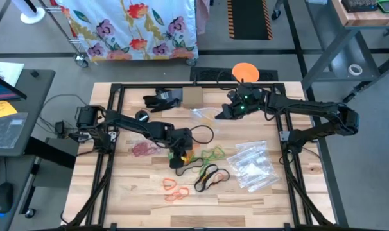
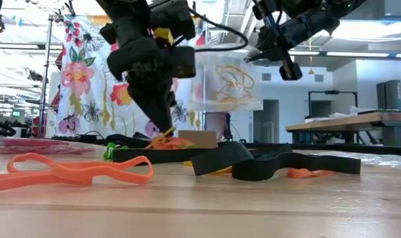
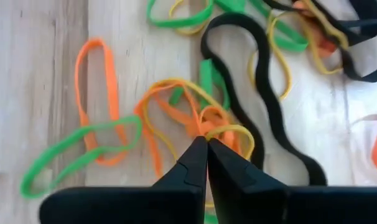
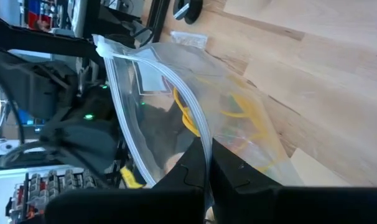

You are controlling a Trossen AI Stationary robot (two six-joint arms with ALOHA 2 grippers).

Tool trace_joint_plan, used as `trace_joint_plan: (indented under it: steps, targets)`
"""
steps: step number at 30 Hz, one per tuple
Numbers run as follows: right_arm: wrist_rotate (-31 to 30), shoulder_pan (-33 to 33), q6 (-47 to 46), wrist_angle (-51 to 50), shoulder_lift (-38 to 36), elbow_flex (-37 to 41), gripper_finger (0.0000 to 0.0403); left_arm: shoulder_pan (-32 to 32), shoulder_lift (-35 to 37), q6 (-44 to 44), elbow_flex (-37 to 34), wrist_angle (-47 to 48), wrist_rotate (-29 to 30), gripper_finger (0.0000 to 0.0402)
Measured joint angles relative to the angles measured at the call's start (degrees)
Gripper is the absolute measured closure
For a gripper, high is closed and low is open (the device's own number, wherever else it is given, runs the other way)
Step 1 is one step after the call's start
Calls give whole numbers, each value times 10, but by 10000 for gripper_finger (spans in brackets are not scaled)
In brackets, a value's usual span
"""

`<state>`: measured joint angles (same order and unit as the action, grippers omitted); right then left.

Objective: Sort rubber bands
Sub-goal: Put the yellow rubber band into the transparent zip bag

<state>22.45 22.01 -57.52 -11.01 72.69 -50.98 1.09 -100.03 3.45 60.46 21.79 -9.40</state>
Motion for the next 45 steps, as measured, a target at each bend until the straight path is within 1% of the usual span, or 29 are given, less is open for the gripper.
trace_joint_plan:
  steps: [6,14,19,26,31,39,42,45]
  targets:
    - [0,-11,2,-13,0,0,403,13,0,-20,35,20,3,401]
    - [0,-34,2,-19,0,0,403,45,0,-83,70,20,3,401]
    - [0,-41,1,-19,0,0,403,59,0,-88,85,29,6,401]
    - [0,-39,0,-18,0,0,403,67,0,-81,88,33,23,401]
    - [0,-39,0,-18,0,0,403,67,-3,-55,88,17,61,401]
    - [0,-39,-1,-18,0,0,403,71,-5,-74,77,-29,62,401]
    - [0,-39,-1,-18,0,0,403,75,-5,-111,75,-24,53,401]
    - [0,-39,0,-18,0,0,403,76,-5,-134,75,-38,53,401]
